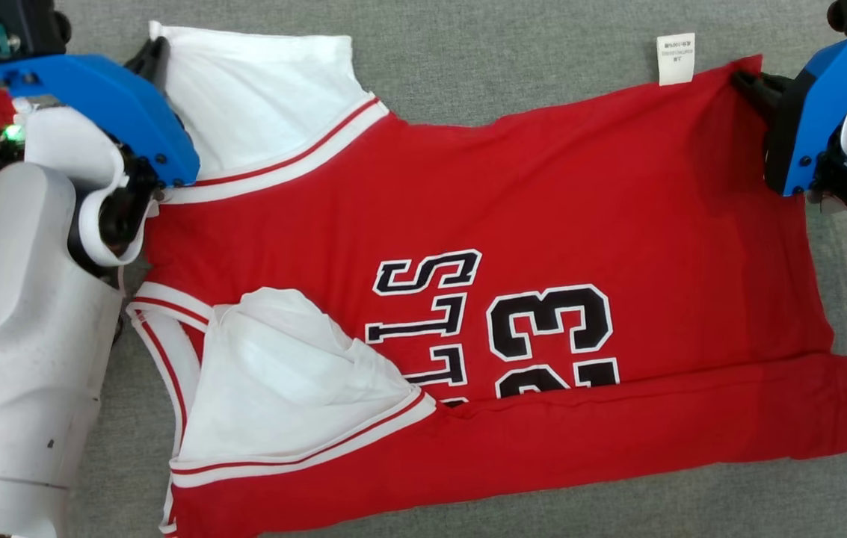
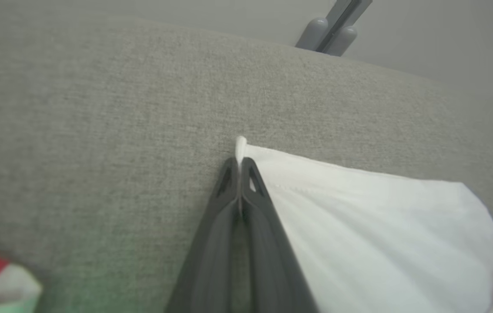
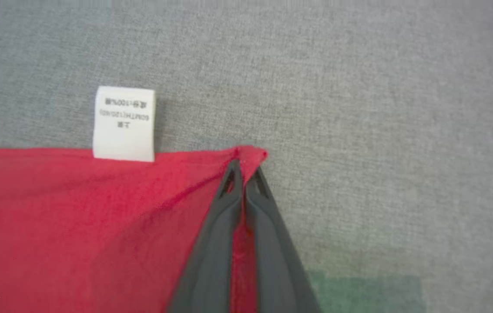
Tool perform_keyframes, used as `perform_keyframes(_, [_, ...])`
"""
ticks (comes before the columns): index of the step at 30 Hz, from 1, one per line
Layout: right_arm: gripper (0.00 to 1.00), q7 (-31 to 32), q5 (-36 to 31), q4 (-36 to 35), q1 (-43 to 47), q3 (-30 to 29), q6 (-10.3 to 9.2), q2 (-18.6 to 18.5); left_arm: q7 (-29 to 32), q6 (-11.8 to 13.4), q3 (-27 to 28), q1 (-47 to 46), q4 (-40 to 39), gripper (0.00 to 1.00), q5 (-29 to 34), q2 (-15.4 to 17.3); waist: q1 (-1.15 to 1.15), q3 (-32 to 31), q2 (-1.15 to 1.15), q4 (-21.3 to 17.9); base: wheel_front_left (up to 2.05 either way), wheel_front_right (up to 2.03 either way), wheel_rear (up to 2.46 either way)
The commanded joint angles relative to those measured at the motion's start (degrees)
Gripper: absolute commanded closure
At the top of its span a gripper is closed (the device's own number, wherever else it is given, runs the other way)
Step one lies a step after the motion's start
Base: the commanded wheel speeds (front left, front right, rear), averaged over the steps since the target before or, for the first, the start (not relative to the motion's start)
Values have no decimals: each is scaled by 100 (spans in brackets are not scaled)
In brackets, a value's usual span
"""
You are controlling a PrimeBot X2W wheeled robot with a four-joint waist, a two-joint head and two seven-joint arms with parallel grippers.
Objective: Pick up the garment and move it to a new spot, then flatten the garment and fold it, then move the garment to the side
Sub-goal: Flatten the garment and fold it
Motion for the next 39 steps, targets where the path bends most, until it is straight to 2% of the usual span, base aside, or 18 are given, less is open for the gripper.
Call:
perform_keyframes(1, [100,-176,47,111,2,-13,-1,-26,-268,134,56,201,75,100,107,66,0,-36,0,18,0,0,0])
perform_keyframes(4, [100,-540,84,147,72,-29,0,-61,-858,125,119,276,-51,100,171,-42,0,-147,0,61,0,0,0])
perform_keyframes(10, [100,-1144,269,148,499,-35,0,-292,-1888,-125,109,812,-333,100,163,-293,0,-465,0,275,0,0,0])
perform_keyframes(11, [100,-1144,269,148,499,-35,0,-292,-1888,-125,109,812,-333,100,163,-293,0,-465,0,275,0,0,0])
perform_keyframes(14, [100,-1498,388,90,991,-59,0,-485,-2447,-308,33,1307,-575,100,127,-499,0,-710,0,478,0,0,0])
perform_keyframes(20, [100,-1835,448,-49,1518,-130,0,-646,-2919,-504,-16,1971,-972,100,10,-648,0,-1004,0,662,0,0,0])
perform_keyframes(27, [100,-2029,486,-158,2185,-300,0,-854,-3147,-669,-119,2875,-1551,100,-96,-622,0,-1397,0,901,0,0,0])
perform_keyframes(39, [100,-1834,261,-289,2905,-637,0,-934,-2927,-492,-200,4309,-2326,100,-494,-540,0,-1769,0,1003,0,0,0])
